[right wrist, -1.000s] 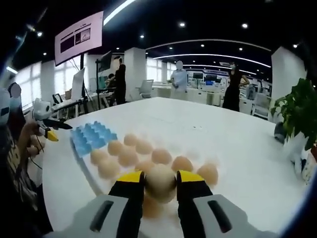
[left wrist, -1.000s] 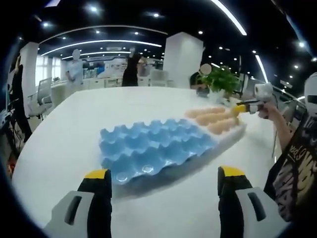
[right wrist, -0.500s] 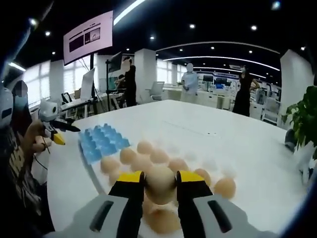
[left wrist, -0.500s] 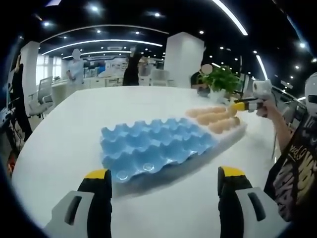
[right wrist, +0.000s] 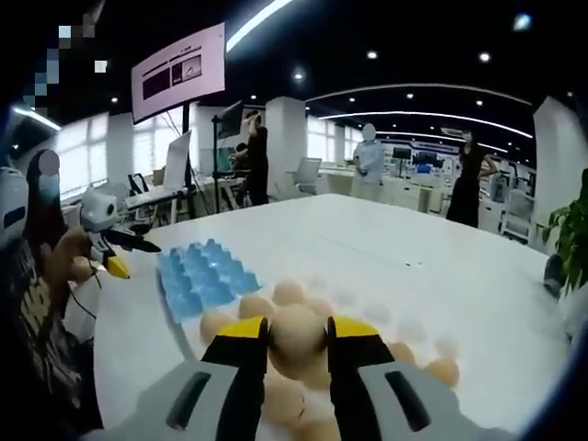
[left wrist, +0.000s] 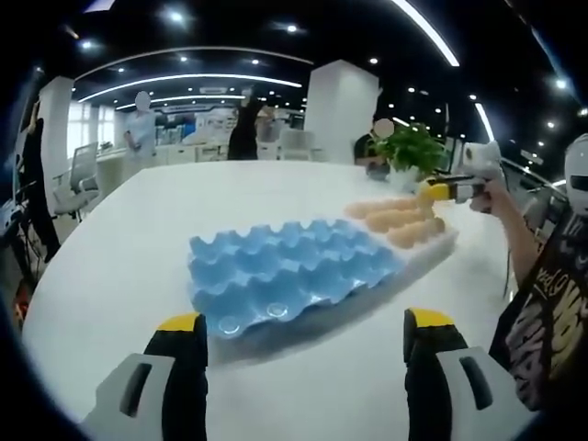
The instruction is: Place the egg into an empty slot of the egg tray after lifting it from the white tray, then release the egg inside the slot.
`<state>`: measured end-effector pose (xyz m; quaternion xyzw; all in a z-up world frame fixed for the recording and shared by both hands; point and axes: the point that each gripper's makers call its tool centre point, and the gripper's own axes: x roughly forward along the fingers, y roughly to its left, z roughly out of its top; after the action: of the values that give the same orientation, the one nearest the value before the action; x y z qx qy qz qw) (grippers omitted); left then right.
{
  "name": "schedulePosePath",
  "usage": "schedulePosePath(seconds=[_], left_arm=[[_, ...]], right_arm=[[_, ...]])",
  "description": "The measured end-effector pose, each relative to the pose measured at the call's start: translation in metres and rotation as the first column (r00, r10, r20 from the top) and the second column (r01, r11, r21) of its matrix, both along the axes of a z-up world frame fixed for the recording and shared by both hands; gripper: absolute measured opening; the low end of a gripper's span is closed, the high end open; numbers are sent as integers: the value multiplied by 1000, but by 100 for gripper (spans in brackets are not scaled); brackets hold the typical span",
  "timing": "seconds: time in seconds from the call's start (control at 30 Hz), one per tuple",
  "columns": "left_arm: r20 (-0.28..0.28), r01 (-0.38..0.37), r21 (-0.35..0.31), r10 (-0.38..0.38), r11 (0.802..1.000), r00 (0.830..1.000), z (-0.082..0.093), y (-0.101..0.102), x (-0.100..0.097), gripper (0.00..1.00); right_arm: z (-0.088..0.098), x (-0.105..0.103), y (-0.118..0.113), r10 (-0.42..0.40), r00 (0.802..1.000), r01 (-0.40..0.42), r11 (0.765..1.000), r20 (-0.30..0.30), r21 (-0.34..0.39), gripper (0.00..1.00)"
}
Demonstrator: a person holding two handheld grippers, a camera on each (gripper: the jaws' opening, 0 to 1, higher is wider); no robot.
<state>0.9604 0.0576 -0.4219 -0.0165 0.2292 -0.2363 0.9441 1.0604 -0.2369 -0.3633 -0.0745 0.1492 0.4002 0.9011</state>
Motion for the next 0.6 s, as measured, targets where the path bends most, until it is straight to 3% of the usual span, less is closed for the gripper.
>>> schedulePosePath(seconds=[0.6], left_arm=[[-3, 0, 0, 0, 1000, 1000, -2, 1, -3, 90]], right_arm=[[-4, -12, 38, 99, 995, -99, 995, -14, -5, 26]])
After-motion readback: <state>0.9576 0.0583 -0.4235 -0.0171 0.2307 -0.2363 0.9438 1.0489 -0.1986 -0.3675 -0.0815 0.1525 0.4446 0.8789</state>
